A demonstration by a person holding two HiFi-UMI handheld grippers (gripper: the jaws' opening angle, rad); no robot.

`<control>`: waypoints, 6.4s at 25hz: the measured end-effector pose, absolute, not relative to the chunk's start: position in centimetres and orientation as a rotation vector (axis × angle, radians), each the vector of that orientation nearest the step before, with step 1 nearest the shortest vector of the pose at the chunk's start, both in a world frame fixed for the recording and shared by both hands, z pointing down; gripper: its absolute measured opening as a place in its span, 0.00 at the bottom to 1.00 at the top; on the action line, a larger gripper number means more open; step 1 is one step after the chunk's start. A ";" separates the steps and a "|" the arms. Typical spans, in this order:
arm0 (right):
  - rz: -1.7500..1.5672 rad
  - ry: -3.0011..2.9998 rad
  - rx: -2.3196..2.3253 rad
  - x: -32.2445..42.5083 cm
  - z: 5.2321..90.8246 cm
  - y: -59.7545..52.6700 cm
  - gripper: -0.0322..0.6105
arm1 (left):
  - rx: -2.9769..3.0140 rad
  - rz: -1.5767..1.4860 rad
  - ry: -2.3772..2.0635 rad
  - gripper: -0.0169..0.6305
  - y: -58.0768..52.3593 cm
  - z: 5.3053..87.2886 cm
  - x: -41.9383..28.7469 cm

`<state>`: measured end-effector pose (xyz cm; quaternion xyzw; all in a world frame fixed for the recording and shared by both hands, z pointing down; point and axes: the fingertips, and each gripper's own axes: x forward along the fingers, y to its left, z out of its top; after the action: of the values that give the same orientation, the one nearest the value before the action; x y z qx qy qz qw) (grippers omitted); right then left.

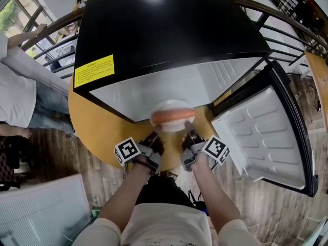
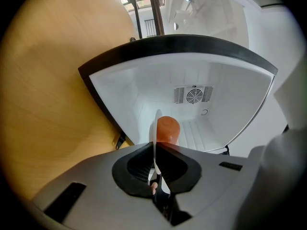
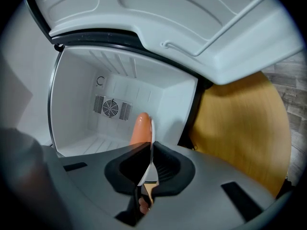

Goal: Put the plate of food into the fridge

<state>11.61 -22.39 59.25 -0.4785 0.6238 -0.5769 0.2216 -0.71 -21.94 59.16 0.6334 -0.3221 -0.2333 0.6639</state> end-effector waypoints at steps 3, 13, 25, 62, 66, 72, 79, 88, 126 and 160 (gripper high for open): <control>-1.604 1.715 -1.326 11.3 59.9 -22.9 0.11 | 1.425 -0.531 -0.739 0.08 -22.5 59.7 -1.0; -1.597 1.669 -1.367 11.0 61.8 -25.2 0.11 | 1.395 -0.567 -0.808 0.08 -24.5 61.6 -1.5; -1.576 1.660 -1.417 10.7 63.8 -28.4 0.11 | 1.345 -0.607 -0.903 0.07 -27.4 63.8 -2.2; -1.585 1.696 -1.428 9.9 66.1 -32.7 0.11 | 1.267 -0.652 -1.026 0.08 -30.6 66.2 -2.9; -1.579 1.697 -1.431 10.0 66.0 -33.0 0.11 | 1.254 -0.659 -1.037 0.08 -30.8 66.3 -2.8; -1.559 1.718 -1.449 9.9 65.8 -33.3 0.11 | 1.260 -0.647 -1.053 0.08 -31.2 66.2 -2.8; -1.541 1.774 -1.493 9.7 65.7 -33.1 0.12 | 1.278 -0.604 -1.071 0.08 -31.1 66.1 -2.8; -1.551 1.813 -1.516 9.5 65.4 -32.6 0.20 | 1.300 -0.556 -1.090 0.13 -30.6 66.0 -2.7; -1.406 2.285 -1.539 7.8 54.5 -17.3 0.10 | 1.902 -0.143 -0.974 0.06 -17.8 53.0 -5.1; -1.107 2.597 -1.737 3.0 50.1 -6.6 0.09 | 2.256 0.381 -1.092 0.06 -6.8 49.4 -4.8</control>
<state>3.04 -6.59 50.10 -0.5221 0.7806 -0.3326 -0.0864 -4.82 -6.79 49.39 0.8494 -0.4109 0.1433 0.2986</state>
